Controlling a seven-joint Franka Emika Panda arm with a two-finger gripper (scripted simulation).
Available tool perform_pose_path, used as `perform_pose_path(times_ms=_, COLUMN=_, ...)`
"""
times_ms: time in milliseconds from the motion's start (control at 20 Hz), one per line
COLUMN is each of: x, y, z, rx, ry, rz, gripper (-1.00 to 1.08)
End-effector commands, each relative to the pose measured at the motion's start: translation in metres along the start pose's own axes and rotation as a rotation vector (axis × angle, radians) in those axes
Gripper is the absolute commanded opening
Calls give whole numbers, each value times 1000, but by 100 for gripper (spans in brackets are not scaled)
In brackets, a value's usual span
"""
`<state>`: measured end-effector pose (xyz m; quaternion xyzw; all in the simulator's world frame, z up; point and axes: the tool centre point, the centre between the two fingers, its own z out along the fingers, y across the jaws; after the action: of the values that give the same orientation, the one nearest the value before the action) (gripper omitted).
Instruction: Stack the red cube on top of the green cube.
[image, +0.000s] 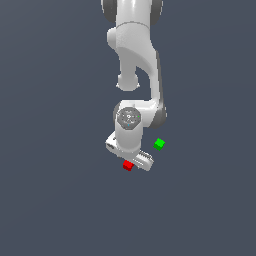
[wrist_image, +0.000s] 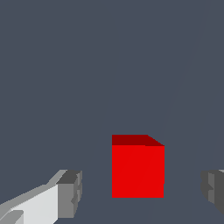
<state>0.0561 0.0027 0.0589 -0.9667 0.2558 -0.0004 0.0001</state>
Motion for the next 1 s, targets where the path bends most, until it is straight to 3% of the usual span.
perform_pose_path(times_ms=0, x=-1, y=0, z=12, rx=-1, ry=-1, rz=1, gripper=100)
perform_pose_path(times_ms=500, x=0, y=0, z=39, rx=0, ry=-1, rz=3, gripper=100)
perform_pose_path(times_ms=550, x=0, y=0, z=39, rx=0, ry=-1, rz=3, gripper=-100)
perform_pose_path(times_ms=950, x=0, y=0, z=39, rx=0, ry=-1, rz=3, gripper=-100)
